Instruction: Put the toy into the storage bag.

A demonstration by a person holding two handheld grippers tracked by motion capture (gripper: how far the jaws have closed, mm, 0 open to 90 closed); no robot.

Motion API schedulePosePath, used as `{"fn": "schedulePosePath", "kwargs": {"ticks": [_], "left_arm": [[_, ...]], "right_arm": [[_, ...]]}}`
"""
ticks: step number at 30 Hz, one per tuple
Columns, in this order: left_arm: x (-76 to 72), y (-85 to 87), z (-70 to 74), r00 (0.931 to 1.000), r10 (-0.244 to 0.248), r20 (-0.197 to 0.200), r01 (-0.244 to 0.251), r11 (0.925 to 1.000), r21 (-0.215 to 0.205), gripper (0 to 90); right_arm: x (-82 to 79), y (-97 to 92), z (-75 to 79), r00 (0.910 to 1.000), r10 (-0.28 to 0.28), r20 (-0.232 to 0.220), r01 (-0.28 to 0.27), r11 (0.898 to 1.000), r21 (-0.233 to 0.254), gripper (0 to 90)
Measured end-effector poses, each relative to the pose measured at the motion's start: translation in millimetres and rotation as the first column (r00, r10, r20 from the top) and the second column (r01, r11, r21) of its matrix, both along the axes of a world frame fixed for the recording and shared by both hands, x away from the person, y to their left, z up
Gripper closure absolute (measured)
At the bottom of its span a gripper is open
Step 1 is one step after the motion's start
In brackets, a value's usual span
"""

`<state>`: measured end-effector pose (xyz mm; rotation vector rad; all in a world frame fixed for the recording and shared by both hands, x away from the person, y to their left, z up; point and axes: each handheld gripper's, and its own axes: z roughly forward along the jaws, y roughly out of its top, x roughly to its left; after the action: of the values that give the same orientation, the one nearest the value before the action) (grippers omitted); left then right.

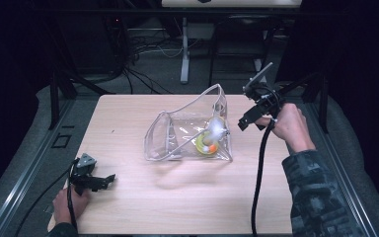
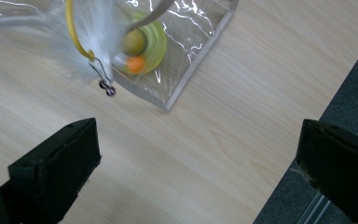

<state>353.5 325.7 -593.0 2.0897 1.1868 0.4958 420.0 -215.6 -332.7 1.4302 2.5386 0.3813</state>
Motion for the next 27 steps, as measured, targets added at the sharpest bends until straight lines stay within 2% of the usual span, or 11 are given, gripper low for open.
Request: {"fn": "schedulePosePath", "kwargs": {"ticks": [5, 9, 16, 22, 27], "left_arm": [[-0.1, -0.1, -0.1, 1.0, 0.001, -0.001, -0.001, 1.0, -0.002, 0.0], [0.0, 0.0, 0.0, 1.0, 0.0, 0.0, 0.0, 1.0, 0.0, 0.0], [0.0, 0.0, 0.0, 1.0, 0.0, 0.0, 0.0, 1.0, 0.0, 0.0], [0.0, 0.0, 0.0, 1.0, -0.001, 0.0, 0.001, 1.0, 0.001, 0.0], [0.0, 0.0, 0.0, 1.0, -0.001, 0.0, 0.001, 1.0, 0.001, 0.1]], "right_arm": [[-9.3, -17.6, -16.6, 0.9995, -0.026, -0.016, 0.026, 1.0, 0.011, 0.0], [-14.3, -30.4, -37.1, 0.998, -0.057, -0.027, 0.058, 0.998, 0.034, 0.0], [-20.9, -45.9, -70.7, 0.994, -0.081, -0.073, 0.084, 0.995, 0.048, 0.0], [-28.5, -55.3, -101.1, 0.9886, -0.1, -0.113, 0.107, 0.992, 0.06, 0.0], [-34.5, -63.9, -134.5, 0.9801, -0.118, -0.16, 0.126, 0.991, 0.046, 0.0]]}}
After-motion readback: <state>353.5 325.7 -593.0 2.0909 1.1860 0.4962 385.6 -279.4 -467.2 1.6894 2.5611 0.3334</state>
